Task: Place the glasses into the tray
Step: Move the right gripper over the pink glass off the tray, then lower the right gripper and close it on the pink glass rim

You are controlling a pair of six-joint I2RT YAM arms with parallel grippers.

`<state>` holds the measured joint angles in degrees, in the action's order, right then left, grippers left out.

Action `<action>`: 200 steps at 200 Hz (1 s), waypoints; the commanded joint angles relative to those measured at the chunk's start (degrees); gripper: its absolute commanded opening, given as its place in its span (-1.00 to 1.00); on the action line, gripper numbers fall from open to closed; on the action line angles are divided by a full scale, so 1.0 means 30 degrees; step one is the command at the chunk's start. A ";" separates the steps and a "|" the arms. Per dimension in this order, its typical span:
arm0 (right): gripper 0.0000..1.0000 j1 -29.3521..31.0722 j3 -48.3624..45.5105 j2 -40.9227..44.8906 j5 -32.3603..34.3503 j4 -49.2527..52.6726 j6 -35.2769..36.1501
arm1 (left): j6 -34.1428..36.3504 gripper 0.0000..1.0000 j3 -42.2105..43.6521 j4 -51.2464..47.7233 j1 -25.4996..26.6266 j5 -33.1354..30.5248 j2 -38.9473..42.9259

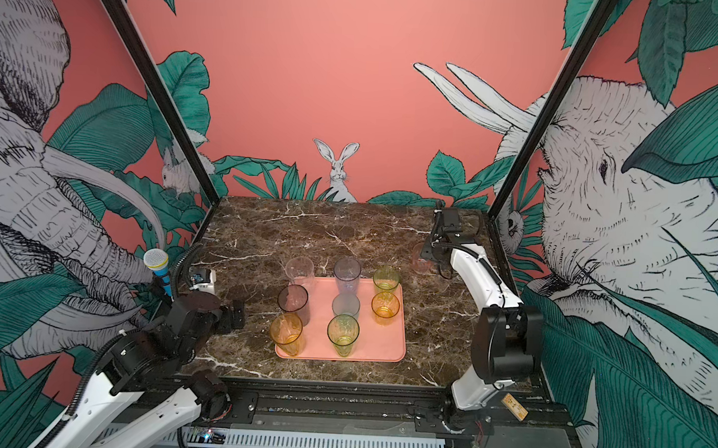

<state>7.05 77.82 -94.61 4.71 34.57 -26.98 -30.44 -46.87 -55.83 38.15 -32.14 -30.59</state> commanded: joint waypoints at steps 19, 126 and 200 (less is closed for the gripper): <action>0.16 -0.0455 0.0871 -0.1582 -0.0459 -0.0243 -0.0322 | -0.0109 0.99 0.0090 -0.0109 -0.0041 -0.0308 -0.0050; 0.16 -0.1040 0.2323 -0.4207 -0.1160 0.0138 -0.0405 | -0.0109 0.99 0.0084 -0.0056 -0.0028 -0.0238 -0.0005; 0.11 -0.1178 0.2622 -0.4964 -0.1404 0.0230 -0.0439 | -0.0109 0.99 0.0123 -0.0051 -0.0050 -0.0215 -0.0058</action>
<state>3.86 84.14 -108.64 0.80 34.74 -27.90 -30.41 -46.87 -55.81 38.15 -32.16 -30.59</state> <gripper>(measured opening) 0.566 0.993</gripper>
